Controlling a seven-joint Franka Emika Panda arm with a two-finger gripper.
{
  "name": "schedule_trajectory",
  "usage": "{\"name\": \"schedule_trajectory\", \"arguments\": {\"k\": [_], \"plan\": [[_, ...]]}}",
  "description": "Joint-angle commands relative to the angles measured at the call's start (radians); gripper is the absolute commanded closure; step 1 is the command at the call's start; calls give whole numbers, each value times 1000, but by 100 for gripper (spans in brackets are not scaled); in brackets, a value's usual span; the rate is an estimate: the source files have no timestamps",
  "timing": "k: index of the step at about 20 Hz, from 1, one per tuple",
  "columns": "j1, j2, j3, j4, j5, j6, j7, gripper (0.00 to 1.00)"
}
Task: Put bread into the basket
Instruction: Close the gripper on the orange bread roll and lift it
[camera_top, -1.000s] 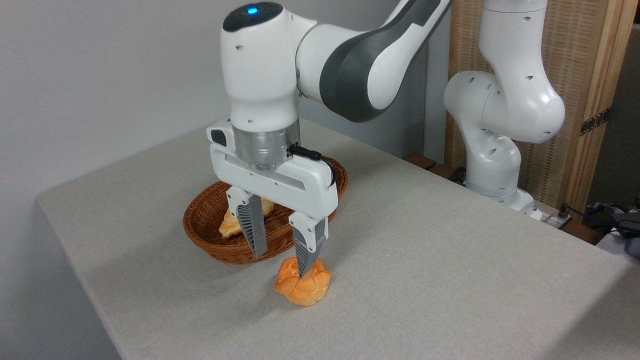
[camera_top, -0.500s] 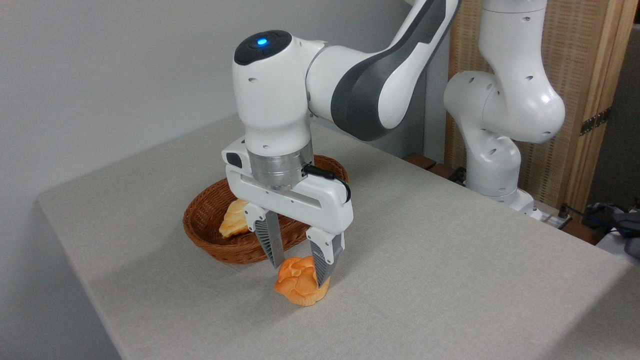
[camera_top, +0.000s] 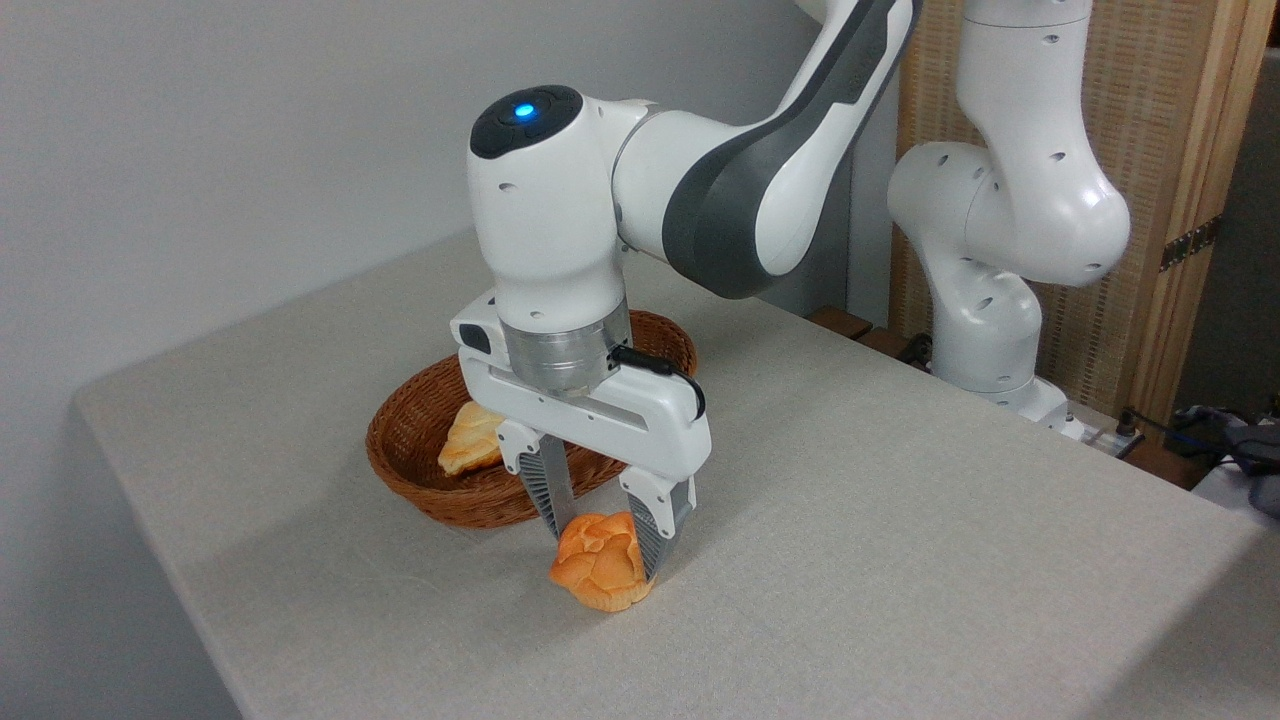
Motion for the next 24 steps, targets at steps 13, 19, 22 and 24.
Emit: {"name": "schedule_trajectory", "arguments": {"k": [13,19,22,24], "plan": [[-9,-6,8,-6,12,8,5,55],[-9,-6,8,-6,12,7,5,55],[-7,-6,8,-4,12,8,5,55],[-7,-6,10,-3,12,7,5,55]]}}
